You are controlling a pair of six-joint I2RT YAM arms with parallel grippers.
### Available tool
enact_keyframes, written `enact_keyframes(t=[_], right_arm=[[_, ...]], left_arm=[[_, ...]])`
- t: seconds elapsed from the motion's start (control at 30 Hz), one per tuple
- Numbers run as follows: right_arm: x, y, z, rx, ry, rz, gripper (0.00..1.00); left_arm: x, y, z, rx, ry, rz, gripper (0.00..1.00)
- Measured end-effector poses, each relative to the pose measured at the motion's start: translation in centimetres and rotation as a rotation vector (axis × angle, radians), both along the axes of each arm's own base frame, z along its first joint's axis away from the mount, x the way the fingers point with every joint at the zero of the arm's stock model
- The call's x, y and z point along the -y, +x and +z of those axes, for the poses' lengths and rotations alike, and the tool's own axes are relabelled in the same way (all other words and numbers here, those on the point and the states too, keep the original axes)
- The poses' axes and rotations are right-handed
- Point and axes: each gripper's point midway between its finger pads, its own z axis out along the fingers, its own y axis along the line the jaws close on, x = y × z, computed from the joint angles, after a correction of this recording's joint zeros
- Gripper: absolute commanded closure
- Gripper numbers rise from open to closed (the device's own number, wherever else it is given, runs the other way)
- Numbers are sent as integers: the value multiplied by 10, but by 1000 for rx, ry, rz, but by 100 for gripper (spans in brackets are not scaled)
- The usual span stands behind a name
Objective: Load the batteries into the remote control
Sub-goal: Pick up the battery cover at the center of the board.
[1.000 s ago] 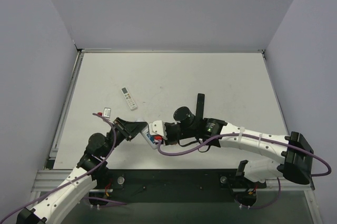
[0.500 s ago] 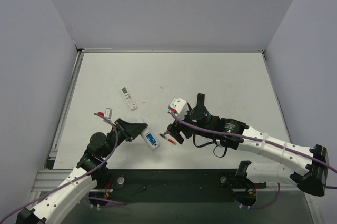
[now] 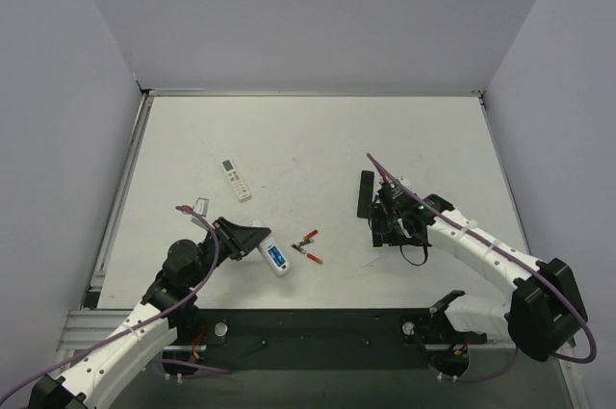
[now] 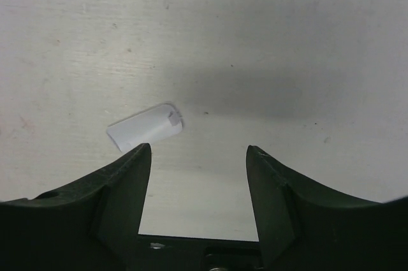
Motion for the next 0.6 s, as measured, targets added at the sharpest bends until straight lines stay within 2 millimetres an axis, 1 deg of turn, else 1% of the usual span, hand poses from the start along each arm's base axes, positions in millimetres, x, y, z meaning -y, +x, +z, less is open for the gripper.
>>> enact_keyframes(t=[0.07,0.13,0.37,0.5,0.6], right_arm=[[9,-2,-13,-64,-11,-48,50],[10,-4,-22,-113,-6,-69,52],[-6,-12,-45,-220,49,-45,61],[-6,-18,-57,-265,44,-42,64],[-8,-18,-61,-274,45,-40,66]], left_arm=[[0,0,-2,-4,5,0,100],[0,0,-3,-7,9,0,100],[-2,-2,-2,1,10,0,100],[-2,-2,-1,3,9,0,100],[-2,-2,-3,-3,12,0,100]])
